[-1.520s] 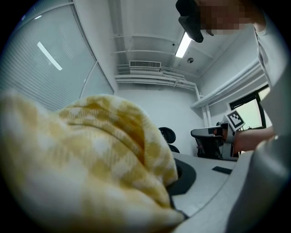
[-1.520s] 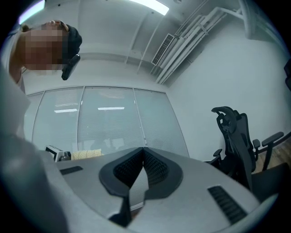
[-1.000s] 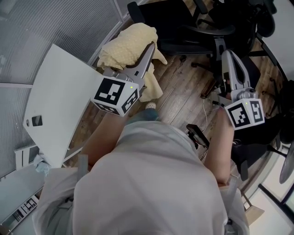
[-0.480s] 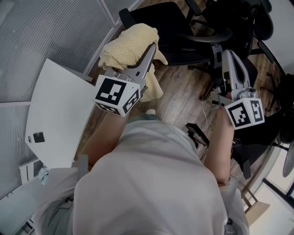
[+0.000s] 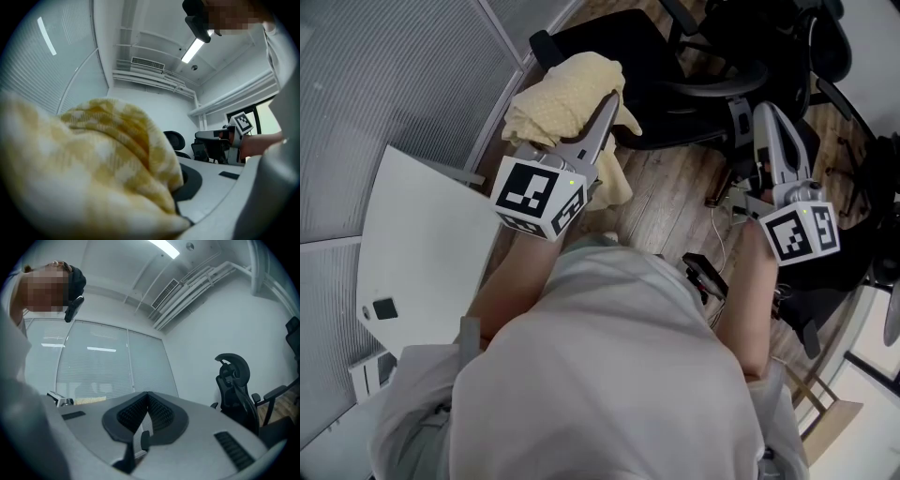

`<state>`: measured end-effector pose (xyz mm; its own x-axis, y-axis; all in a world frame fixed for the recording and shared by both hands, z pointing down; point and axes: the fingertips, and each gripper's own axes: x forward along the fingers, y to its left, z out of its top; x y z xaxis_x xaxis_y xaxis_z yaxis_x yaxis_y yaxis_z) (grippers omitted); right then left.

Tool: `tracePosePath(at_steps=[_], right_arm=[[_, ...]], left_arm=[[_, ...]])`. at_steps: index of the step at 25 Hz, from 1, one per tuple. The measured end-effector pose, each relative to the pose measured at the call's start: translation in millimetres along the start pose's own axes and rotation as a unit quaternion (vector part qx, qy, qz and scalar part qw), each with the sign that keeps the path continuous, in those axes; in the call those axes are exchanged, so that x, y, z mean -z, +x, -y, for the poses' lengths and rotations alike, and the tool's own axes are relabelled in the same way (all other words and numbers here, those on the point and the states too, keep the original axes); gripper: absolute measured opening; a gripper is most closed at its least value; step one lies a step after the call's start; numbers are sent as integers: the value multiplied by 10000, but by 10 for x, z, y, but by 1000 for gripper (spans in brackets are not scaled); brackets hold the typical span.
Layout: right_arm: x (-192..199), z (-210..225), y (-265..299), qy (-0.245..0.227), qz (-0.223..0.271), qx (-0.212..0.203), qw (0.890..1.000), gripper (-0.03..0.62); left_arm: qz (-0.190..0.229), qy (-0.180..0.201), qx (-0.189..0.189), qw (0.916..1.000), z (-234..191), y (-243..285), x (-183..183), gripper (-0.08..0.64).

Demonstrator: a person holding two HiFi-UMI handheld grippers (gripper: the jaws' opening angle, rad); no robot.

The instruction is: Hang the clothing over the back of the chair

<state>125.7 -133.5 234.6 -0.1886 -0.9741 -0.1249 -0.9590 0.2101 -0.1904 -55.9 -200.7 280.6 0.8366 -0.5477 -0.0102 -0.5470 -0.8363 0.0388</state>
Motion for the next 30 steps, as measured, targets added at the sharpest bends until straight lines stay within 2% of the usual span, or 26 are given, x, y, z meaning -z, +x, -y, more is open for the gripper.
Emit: tracePosePath(at_steps=[11, 21, 30], right_arm=[[61, 75, -19, 78, -85, 362, 9993, 21], [64, 87, 61, 77, -142, 155, 9997, 21], [44, 334, 193, 192, -122, -26, 9997, 21]], left_arm=[[-93, -96, 153, 9998, -66, 28, 83, 78], [-224, -79, 119, 9996, -80, 49, 108, 78], [-317, -54, -52, 9995, -56, 205, 142, 78]])
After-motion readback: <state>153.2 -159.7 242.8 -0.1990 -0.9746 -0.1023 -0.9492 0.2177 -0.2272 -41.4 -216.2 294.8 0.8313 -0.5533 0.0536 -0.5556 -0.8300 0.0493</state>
